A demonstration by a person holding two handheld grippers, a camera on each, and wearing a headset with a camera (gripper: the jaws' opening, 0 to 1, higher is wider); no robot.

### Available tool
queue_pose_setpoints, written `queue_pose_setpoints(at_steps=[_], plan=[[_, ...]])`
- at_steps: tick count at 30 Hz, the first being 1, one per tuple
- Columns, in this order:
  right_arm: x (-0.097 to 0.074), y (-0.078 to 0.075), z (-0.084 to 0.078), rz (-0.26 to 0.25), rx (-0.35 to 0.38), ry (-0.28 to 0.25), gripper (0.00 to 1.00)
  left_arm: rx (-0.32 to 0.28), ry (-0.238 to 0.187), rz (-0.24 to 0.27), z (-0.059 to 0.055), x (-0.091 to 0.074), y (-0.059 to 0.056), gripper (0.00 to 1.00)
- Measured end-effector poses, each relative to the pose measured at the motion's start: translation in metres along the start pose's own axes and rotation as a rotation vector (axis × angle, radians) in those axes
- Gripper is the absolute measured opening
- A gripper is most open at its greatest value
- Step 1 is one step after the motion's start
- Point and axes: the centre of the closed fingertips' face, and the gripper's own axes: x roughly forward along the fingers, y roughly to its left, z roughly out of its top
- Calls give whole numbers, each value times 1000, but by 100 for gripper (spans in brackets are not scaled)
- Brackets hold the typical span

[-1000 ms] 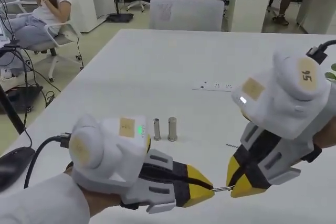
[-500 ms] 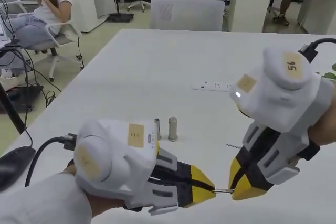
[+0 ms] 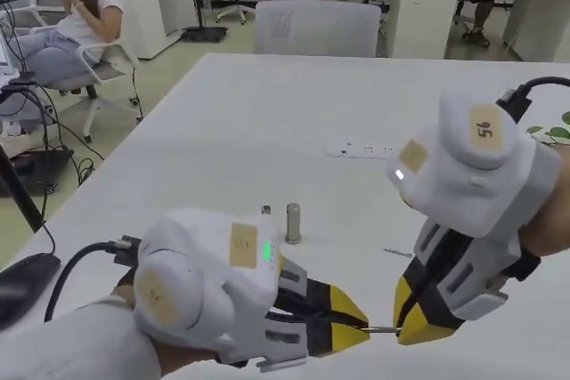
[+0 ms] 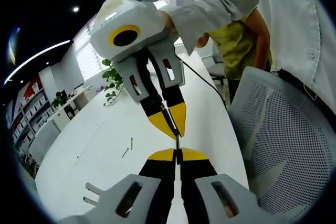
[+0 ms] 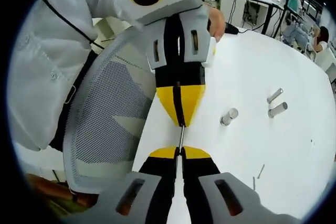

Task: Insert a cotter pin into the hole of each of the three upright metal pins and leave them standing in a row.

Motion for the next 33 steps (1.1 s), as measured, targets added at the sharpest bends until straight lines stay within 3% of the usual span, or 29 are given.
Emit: queue_pose_setpoints(at_steps=[12,20,30,33], plan=[[1,-10,-1,-81,-91,2,4,-137,-38,3,-4,-1,8,0],[3,-14,1,-114,-60,-21,4,-212,-65,2,-7,-3,9,0],[6,-18,1,-130,-29,-33,3,-229,-98,15,-7,-3,10,0],[6,-19,0,-138,-21,-36,3,-245,-108,13,-7,-4,11,6]])
